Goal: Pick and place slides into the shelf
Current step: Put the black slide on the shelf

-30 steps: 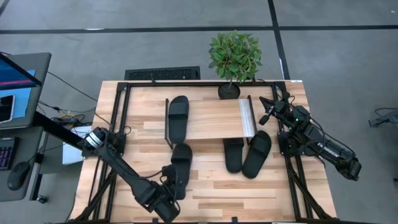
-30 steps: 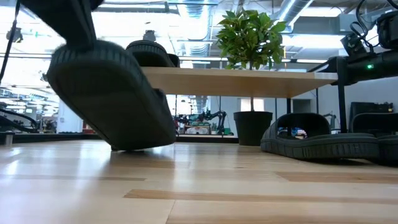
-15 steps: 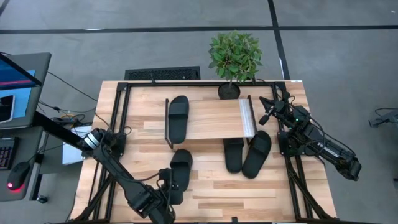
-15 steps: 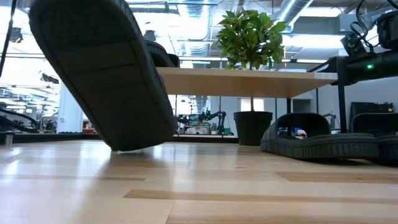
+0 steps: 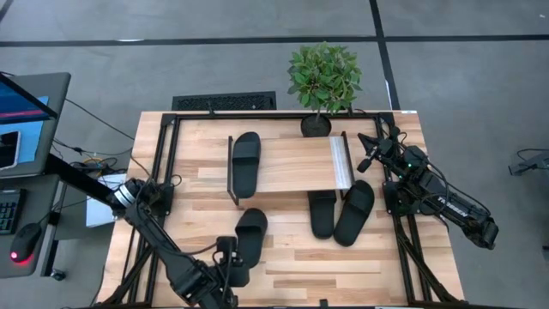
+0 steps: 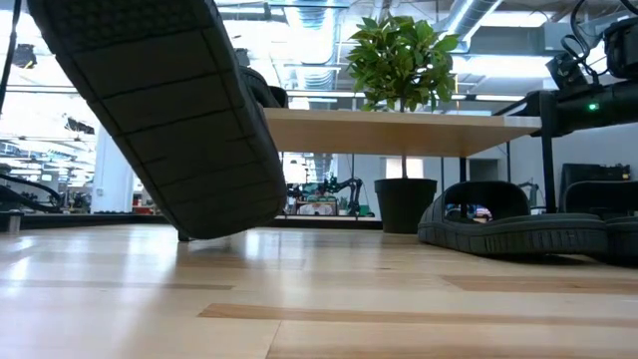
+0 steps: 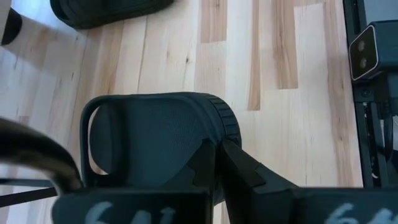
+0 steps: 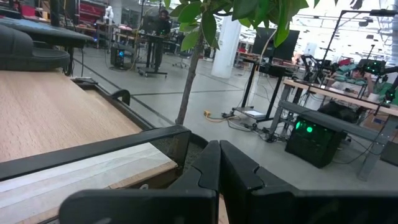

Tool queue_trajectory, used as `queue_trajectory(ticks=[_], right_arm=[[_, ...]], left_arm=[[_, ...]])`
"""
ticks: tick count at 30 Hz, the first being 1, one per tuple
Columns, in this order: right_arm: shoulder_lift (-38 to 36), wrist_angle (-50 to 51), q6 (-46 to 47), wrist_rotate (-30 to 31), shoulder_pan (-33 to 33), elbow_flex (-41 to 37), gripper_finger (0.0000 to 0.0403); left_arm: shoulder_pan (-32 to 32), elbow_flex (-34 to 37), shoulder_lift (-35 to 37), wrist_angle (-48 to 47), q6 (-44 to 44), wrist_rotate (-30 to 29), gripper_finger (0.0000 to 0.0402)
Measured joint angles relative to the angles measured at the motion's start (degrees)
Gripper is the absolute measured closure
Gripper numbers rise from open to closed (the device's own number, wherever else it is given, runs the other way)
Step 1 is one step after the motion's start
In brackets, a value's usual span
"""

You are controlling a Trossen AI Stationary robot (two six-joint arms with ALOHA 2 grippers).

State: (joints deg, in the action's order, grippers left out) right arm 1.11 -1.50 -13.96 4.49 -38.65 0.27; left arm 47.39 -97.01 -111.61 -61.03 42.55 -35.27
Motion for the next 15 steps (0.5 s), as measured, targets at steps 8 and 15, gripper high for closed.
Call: queue_trajectory(ticks=[8,15], right_arm=[[0.0,-0.01,0.0,0.0,0.0,-0.02,0.0403],[0.0,-0.02,0.0,0.0,0.0,-0.02,0.0403]], left_arm=[[1.18,0.0,0.0,0.01,0.52,-2.18,0.0401],[2.22,-1.44,0.0,-0.12,0.45,-4.19,0.0401]])
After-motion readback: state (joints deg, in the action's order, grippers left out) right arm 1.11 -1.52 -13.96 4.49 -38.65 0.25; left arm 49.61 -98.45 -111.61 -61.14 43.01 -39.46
